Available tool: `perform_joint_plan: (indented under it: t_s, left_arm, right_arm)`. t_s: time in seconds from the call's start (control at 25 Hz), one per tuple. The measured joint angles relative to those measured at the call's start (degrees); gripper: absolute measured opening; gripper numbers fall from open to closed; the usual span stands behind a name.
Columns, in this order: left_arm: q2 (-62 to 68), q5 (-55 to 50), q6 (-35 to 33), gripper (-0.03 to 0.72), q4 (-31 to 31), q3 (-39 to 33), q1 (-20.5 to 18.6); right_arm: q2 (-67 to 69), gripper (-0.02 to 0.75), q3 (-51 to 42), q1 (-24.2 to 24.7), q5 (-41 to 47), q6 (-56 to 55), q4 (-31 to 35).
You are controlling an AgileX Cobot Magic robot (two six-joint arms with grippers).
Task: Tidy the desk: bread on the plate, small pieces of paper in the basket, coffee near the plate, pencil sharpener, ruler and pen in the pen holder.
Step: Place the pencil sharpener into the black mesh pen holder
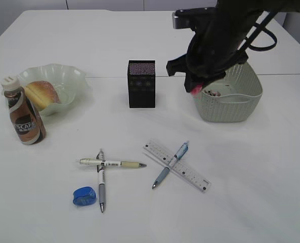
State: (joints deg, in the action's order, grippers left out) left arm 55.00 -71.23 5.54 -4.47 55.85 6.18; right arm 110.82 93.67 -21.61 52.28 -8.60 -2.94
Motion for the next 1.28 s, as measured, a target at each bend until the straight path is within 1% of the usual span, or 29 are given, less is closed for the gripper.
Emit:
perform_joint_plan:
  t_s: [0.32, 0.48, 0.64, 0.84, 1.0, 1.12, 1.28]
  left_arm:
    - [0.0, 0.7, 0.0, 0.422, 0.0, 0.0, 0.0]
    - [0.0, 0.9, 0.0, 0.417, 0.0, 0.0, 0.0]
    - [0.0, 1.2, 0.0, 0.417, 0.3, 0.0, 0.0]
    - [0.0, 2.0, 0.0, 0.417, 2.6, 0.0, 0.0]
    - [0.0, 2.5, 0.0, 0.417, 4.5, 0.0, 0.0]
    - [0.0, 3.2, 0.0, 0.416, 4.5, 0.0, 0.0]
    - [0.0, 3.5, 0.0, 0.416, 5.0, 0.0, 0.0]
  right_arm:
    - [0.1, 0.153, 0.0, 0.0, -21.1, 3.2, -0.4]
    - [0.5, 0.153, 0.0, 0.0, -29.8, 4.1, -2.7]
    - [3.1, 0.153, 0.0, 0.0, -38.7, 4.2, -3.0]
    - [8.7, 0.154, 2.1, 0.0, -47.6, 4.2, -3.0]
    - [14.0, 0.153, 6.7, 0.0, -51.0, 4.2, -1.7]
    - [17.5, 0.153, 10.1, -0.1, -51.4, 4.2, -1.1]
    - [19.9, 0.153, 11.4, -0.1, -50.9, 3.4, -0.5]
